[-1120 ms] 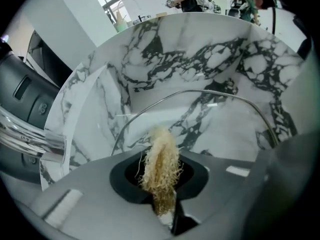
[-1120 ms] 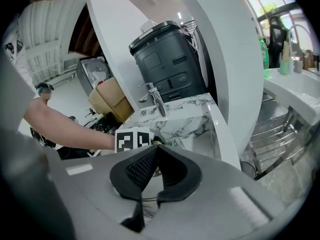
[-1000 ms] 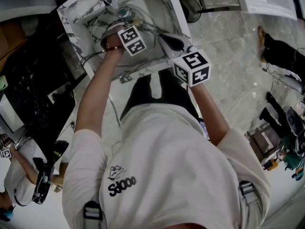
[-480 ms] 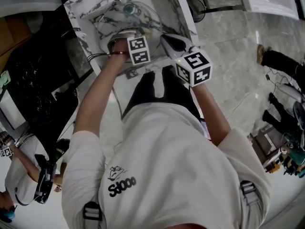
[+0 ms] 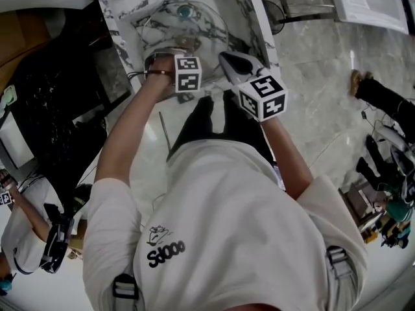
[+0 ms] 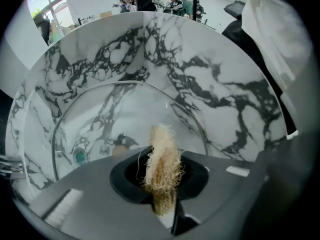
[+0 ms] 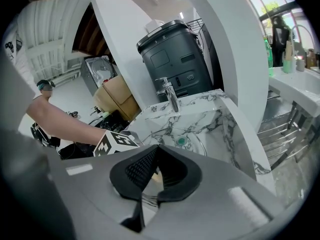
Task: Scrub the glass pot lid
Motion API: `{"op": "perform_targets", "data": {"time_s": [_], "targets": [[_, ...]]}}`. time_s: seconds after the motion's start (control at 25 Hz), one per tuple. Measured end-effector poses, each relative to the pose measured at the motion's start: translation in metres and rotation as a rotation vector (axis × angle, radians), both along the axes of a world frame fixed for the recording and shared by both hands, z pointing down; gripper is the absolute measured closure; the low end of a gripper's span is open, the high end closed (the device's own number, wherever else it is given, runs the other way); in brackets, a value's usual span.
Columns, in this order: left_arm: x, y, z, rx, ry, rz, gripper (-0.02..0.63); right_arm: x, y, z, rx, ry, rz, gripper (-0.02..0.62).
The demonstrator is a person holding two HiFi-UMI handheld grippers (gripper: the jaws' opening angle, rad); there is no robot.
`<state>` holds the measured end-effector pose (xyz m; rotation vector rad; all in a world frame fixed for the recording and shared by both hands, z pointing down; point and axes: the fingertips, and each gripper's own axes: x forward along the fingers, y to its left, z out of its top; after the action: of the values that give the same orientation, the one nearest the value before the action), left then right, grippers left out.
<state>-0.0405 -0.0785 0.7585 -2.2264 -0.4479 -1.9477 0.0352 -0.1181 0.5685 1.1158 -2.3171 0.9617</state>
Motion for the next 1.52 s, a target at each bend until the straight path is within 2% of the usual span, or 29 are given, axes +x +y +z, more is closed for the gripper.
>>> {"op": "perform_targets", "data": {"time_s": [0.16,0.36,0.56,0.76,0.88,1.24,1.44,1.52], "targets": [[-0.014,-0.001,0.001,-0.018,-0.055,-0.036,0.552,-0.003,0.0,0.001,0.0,-0.005,-0.017,0.592],[-0.027,-0.013,0.004,0.02,-0.094,-0.101,0.552,0.004,-0.004,0.002,-0.004,-0.006,-0.038,0.592],[-0.047,-0.041,0.009,0.136,-0.185,-0.203,0.552,0.017,-0.011,0.003,-0.011,-0.007,-0.059,0.592],[-0.056,-0.078,0.012,0.3,-0.216,-0.288,0.552,0.027,-0.027,0.009,-0.01,-0.007,-0.079,0.592],[-0.054,-0.096,0.012,0.354,-0.2,-0.347,0.552,0.033,-0.034,0.01,-0.015,-0.005,-0.092,0.592],[-0.03,-0.141,0.01,0.367,-0.101,-0.596,0.551,0.046,-0.056,0.011,0.001,0.013,-0.158,0.592],[-0.008,-0.138,0.007,0.367,-0.048,-0.617,0.549,0.05,-0.064,0.013,0.003,0.022,-0.19,0.592],[0.005,-0.132,0.006,0.363,-0.022,-0.587,0.549,0.049,-0.067,0.014,0.002,0.024,-0.2,0.592]]}}
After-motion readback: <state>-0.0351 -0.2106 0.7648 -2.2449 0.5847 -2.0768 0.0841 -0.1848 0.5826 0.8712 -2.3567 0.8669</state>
